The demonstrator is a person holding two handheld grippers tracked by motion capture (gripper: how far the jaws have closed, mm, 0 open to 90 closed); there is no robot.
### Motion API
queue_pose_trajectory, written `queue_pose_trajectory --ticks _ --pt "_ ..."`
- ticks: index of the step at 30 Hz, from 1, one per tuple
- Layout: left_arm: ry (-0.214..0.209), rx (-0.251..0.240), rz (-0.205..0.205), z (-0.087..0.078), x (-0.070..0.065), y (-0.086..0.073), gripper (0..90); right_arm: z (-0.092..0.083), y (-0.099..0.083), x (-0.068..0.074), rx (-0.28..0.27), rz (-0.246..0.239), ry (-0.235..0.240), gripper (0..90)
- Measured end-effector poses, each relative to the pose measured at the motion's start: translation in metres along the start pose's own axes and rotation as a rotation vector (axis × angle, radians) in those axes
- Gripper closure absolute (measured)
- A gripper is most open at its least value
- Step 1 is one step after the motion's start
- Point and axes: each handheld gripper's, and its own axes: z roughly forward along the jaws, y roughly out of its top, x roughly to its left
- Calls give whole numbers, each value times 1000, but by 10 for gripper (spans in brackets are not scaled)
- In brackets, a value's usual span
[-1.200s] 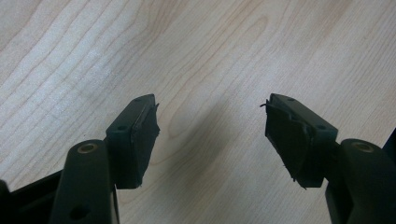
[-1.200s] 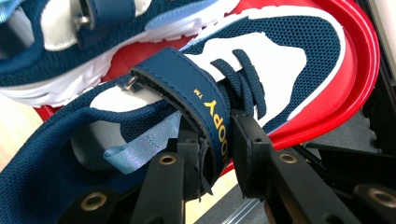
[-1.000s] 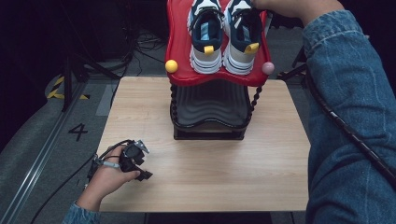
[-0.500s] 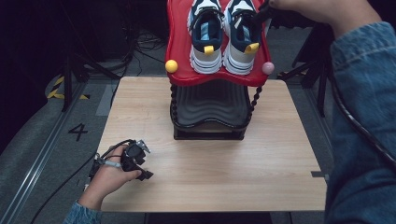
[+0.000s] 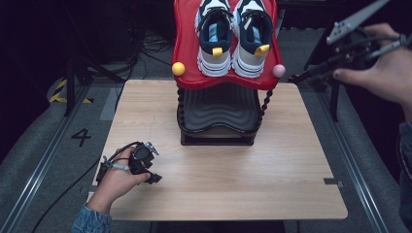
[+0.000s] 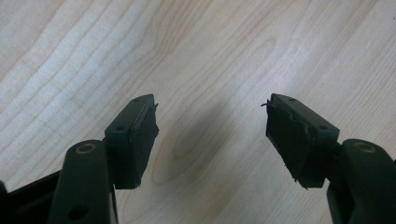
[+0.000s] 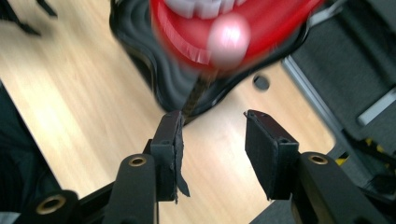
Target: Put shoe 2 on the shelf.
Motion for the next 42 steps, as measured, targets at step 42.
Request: queue_pose_trajectory --ticks 42 --pt "7 -8 -42 3 5 2 324 201 -196 39 72 184 178 538"
